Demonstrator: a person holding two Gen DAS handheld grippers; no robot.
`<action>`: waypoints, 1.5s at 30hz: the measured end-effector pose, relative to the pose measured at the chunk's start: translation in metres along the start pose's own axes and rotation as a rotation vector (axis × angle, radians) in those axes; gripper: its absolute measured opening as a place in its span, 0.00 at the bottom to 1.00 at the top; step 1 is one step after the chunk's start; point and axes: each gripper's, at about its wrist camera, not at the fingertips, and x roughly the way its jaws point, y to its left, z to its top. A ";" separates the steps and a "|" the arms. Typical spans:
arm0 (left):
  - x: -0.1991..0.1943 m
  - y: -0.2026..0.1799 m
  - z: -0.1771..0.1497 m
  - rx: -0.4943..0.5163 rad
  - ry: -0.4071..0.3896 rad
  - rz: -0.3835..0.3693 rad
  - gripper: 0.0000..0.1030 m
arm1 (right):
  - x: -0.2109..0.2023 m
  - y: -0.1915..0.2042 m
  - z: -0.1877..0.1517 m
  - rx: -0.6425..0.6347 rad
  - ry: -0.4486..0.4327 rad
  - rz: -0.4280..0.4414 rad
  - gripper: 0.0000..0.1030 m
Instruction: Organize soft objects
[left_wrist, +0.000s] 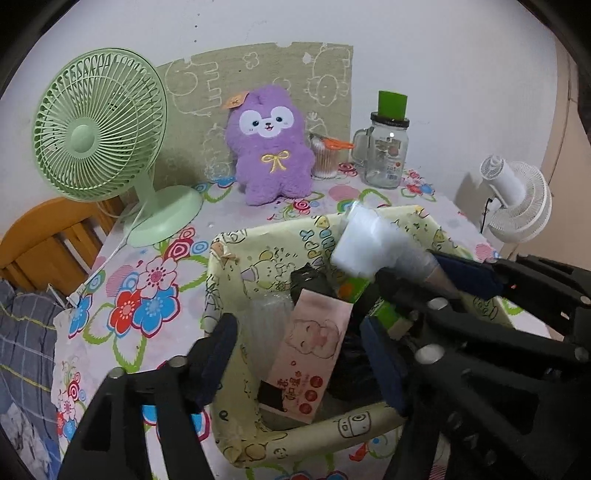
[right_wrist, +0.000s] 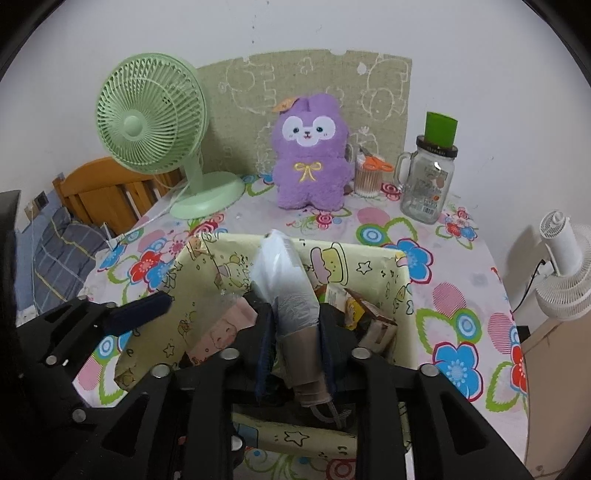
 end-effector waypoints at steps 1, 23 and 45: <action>0.001 0.000 0.000 0.001 0.006 0.007 0.73 | 0.002 0.000 0.000 0.002 0.008 -0.007 0.42; -0.046 -0.007 -0.016 -0.012 -0.044 -0.016 0.89 | -0.043 -0.009 -0.021 0.084 -0.036 -0.027 0.82; -0.122 -0.012 -0.060 -0.049 -0.125 0.020 0.93 | -0.117 -0.005 -0.064 0.098 -0.122 -0.067 0.88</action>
